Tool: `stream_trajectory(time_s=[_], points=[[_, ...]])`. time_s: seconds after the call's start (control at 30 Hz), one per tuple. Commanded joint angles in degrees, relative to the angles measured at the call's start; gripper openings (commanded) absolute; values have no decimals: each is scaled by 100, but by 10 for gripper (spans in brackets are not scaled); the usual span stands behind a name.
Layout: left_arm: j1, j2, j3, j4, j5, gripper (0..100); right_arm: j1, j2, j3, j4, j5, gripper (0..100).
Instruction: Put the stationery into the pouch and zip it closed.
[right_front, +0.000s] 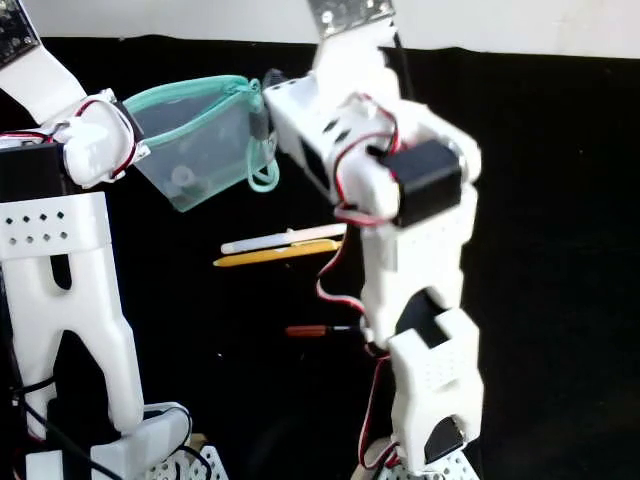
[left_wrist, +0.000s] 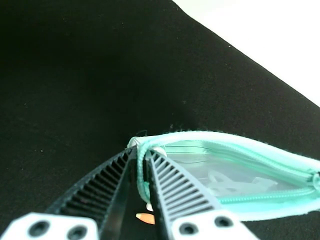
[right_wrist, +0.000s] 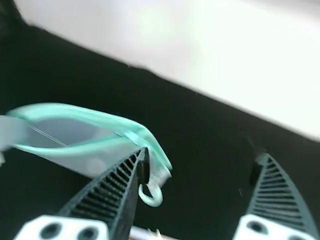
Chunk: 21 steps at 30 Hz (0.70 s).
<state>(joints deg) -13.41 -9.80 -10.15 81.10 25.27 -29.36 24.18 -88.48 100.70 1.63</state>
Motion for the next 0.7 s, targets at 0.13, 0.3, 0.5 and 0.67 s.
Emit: stream_trajectory(time_s=[0.13, 0.3, 0.5, 0.67], points=[[31, 40, 57, -18, 26, 8, 154, -1429, 2440, 40, 545, 305], [31, 48, 57, -18, 35, 8, 154, -2607, 4514, 31, 1064, 305], [31, 48, 57, -18, 35, 8, -75, -3486, 6721, 22, 1635, 305], [31, 48, 57, -18, 35, 8, -558, -3688, 8101, 4, 2110, 305]])
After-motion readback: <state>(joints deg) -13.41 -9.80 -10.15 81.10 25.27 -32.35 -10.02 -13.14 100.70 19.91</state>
